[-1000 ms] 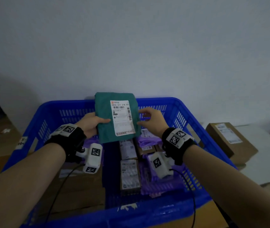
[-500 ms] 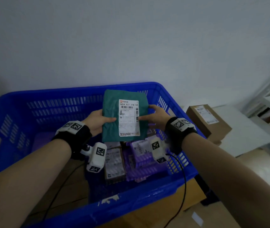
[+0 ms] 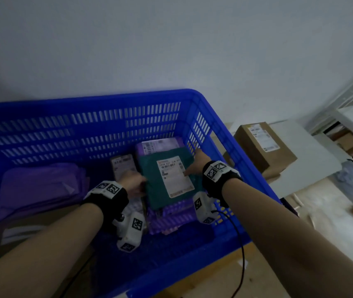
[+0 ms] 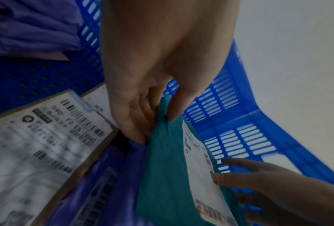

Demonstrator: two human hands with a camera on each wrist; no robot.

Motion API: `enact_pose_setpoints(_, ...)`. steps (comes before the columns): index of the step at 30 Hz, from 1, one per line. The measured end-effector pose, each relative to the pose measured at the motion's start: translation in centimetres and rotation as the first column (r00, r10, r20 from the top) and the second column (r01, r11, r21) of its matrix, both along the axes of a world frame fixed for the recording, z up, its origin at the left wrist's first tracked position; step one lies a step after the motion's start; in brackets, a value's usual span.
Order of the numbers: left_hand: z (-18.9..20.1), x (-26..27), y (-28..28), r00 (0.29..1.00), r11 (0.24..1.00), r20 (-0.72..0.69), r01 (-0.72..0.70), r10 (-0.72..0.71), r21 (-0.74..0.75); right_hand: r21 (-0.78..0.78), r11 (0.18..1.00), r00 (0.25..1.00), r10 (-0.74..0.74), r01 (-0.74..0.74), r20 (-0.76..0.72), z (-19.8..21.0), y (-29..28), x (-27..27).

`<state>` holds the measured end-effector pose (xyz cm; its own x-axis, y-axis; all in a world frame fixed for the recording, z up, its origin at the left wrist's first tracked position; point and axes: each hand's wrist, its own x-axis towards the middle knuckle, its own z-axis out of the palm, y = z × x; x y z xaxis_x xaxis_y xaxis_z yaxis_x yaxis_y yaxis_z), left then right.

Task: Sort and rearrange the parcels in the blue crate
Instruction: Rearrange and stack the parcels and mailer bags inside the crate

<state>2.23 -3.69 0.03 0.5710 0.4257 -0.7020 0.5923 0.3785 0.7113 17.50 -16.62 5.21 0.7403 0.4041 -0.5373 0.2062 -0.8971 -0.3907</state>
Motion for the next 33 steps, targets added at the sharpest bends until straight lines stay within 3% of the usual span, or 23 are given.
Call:
enact_pose_setpoints(7, -3.7, 1.0, -0.8, 0.982, 0.996, -0.171, 0.083, -0.081, 0.006, -0.223, 0.968, 0.989, 0.13, -0.111, 0.072, -2.0, -0.4, 0.3)
enact_pose_setpoints(10, -4.5, 1.4, -1.0, 0.985, 0.996, -0.156, 0.071, -0.08, -0.061, -0.218, 0.962, 0.973, 0.194, -0.165, 0.122, -3.2, -0.4, 0.3)
enact_pose_setpoints(16, -4.4, 2.2, -1.4, 0.995, 0.998, -0.079, -0.061, 0.061, 0.001, -0.282, 0.93, 0.951, 0.281, -0.236, 0.132, -4.2, -0.2, 0.2)
enact_pose_setpoints(22, -2.7, 1.3, -1.1, 0.992, 0.987, -0.095, 0.097, -0.085, 0.129, -0.38, 0.878, 0.882, 0.4, -0.291, 0.249, -3.4, 0.7, -0.6)
enact_pose_setpoints(27, 0.6, -1.8, 2.8, 0.976, 0.891, -0.083, 0.216, -0.199, 0.4, -0.223, 0.889, 0.841, 0.452, -0.399, 0.298, -1.8, 4.5, -1.8)
enact_pose_setpoints(33, 3.0, -9.1, 9.6, 0.99, 0.788, -0.138, 0.097, -0.016, 0.607, 0.079, 0.842, 0.841, 0.519, -0.533, 0.151, -1.4, 12.0, -6.3)
